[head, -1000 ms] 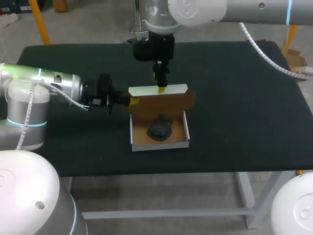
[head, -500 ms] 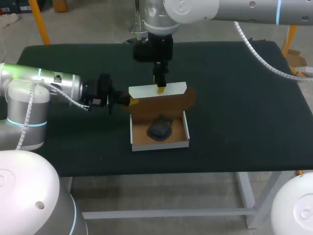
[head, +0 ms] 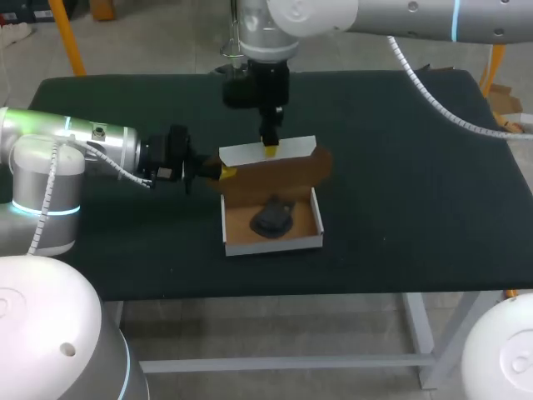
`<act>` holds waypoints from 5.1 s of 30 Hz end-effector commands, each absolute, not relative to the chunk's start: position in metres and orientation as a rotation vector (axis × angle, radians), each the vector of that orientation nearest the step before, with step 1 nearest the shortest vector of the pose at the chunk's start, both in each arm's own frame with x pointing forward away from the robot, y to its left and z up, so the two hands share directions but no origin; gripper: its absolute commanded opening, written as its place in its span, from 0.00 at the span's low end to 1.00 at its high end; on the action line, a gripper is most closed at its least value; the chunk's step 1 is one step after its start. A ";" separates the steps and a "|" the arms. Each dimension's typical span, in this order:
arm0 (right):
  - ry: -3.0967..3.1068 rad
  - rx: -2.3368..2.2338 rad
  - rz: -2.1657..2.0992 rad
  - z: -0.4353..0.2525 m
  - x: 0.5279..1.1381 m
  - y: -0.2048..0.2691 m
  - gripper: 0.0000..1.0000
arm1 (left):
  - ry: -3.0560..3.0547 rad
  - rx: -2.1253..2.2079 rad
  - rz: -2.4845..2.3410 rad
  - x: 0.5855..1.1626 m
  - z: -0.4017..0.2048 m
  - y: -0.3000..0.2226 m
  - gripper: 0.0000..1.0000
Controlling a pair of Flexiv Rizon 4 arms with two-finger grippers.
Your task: Assemble the packaging by folding the flat box into shape, placing the metal phone stand inside, and closing the box properly
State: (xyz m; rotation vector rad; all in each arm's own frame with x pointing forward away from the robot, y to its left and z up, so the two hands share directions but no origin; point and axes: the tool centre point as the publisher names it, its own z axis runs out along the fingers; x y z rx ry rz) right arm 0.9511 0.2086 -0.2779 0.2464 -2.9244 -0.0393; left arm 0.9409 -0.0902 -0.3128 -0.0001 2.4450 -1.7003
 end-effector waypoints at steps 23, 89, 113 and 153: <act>-3.002 0.111 -0.091 -0.251 0.949 0.201 1.00 | 2.444 0.004 -1.704 0.939 -0.314 -0.092 0.00; -2.697 -1.190 -0.218 -0.209 0.949 0.141 1.00 | 2.234 0.275 -1.496 0.921 -0.321 -0.094 0.00; -2.177 -1.716 -0.032 -0.246 0.932 0.127 1.00 | 2.158 0.393 -1.493 0.914 -0.328 -0.091 0.00; -1.912 -1.740 0.132 -0.275 0.907 0.122 1.00 | 1.943 0.452 -1.337 0.898 -0.333 -0.090 0.00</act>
